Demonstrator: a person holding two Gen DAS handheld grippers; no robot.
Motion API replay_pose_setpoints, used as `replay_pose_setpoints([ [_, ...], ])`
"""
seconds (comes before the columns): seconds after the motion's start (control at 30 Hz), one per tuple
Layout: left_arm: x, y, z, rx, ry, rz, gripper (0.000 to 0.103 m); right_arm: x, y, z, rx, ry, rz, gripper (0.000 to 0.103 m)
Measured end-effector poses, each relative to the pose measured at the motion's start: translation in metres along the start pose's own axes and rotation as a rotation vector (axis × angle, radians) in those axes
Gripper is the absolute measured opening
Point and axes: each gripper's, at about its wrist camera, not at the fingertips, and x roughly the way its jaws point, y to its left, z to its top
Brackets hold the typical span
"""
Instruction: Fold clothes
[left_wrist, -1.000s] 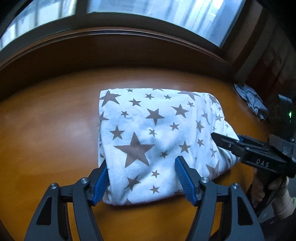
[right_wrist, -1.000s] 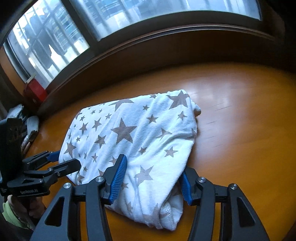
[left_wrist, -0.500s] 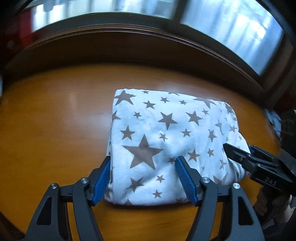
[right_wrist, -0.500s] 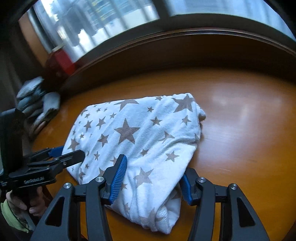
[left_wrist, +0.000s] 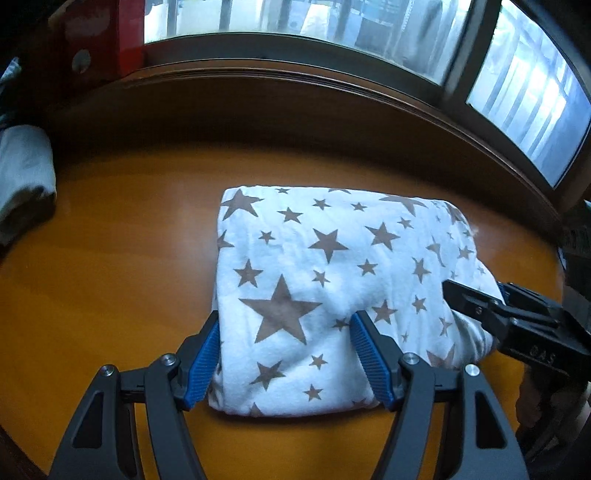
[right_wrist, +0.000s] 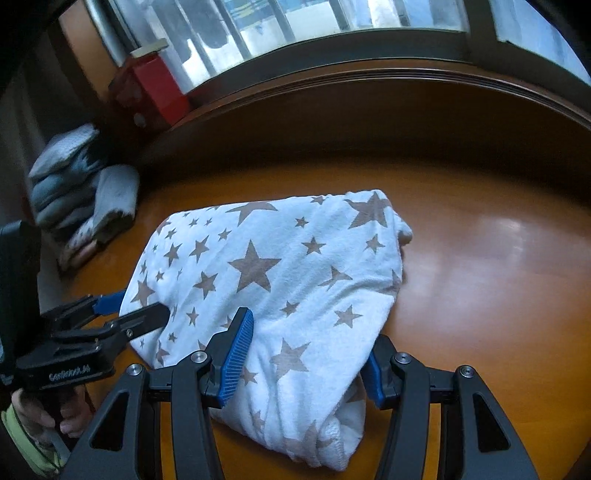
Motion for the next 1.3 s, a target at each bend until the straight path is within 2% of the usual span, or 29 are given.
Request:
replay_pose_setpoints([
  [0.03, 0.001, 0.011, 0.006, 0.015, 0.001, -0.004, 0.067, 0.007, 0.008, 0.004, 0.014, -0.006, -0.009, 0.054],
  [0.13, 0.006, -0.001, 0.011, 0.039, 0.006, -0.013, 0.067, 0.022, 0.03, 0.011, 0.035, -0.027, -0.033, 0.054],
  [0.33, 0.02, 0.004, 0.032, 0.085, 0.0, -0.019, 0.067, 0.039, 0.056, 0.018, 0.05, -0.053, -0.081, 0.054],
  [0.47, 0.024, 0.0, 0.041, 0.119, -0.025, -0.004, 0.067, 0.058, 0.087, 0.036, -0.019, -0.066, -0.146, 0.054],
  [0.5, 0.007, 0.01, 0.033, 0.121, -0.03, -0.005, 0.067, 0.061, 0.092, 0.039, -0.041, -0.071, -0.162, 0.054],
  [0.63, 0.007, 0.019, 0.037, 0.108, -0.038, -0.023, 0.067, 0.07, 0.104, 0.044, -0.129, -0.104, -0.226, 0.054],
  [0.8, -0.008, 0.019, 0.041, 0.091, -0.087, -0.015, 0.067, 0.071, 0.1, 0.043, -0.144, -0.125, -0.234, 0.054],
  [0.93, -0.012, 0.008, 0.049, 0.1, -0.109, -0.011, 0.067, 0.049, 0.09, 0.037, -0.081, -0.138, -0.265, 0.054],
  [1.0, -0.01, 0.007, 0.045, 0.117, -0.096, 0.008, 0.067, 0.03, 0.093, 0.032, -0.073, -0.176, -0.281, 0.054],
  [1.1, -0.008, 0.0, 0.042, 0.111, -0.088, 0.028, 0.067, 0.008, 0.104, 0.026, -0.079, -0.206, -0.229, 0.048],
  [1.17, -0.008, -0.005, 0.04, 0.103, -0.084, 0.039, 0.067, 0.014, 0.112, 0.026, -0.102, -0.163, -0.161, 0.039],
  [1.2, -0.008, -0.007, 0.039, 0.1, -0.082, 0.045, 0.067, 0.021, 0.113, 0.027, -0.11, -0.135, -0.135, 0.029],
  [1.23, -0.007, -0.009, 0.038, 0.096, -0.08, 0.05, 0.067, 0.032, 0.115, 0.029, -0.12, -0.106, -0.128, 0.026],
  [1.3, -0.007, -0.014, 0.036, 0.089, -0.076, 0.062, 0.071, 0.05, 0.112, 0.03, -0.129, -0.063, -0.133, 0.026],
])
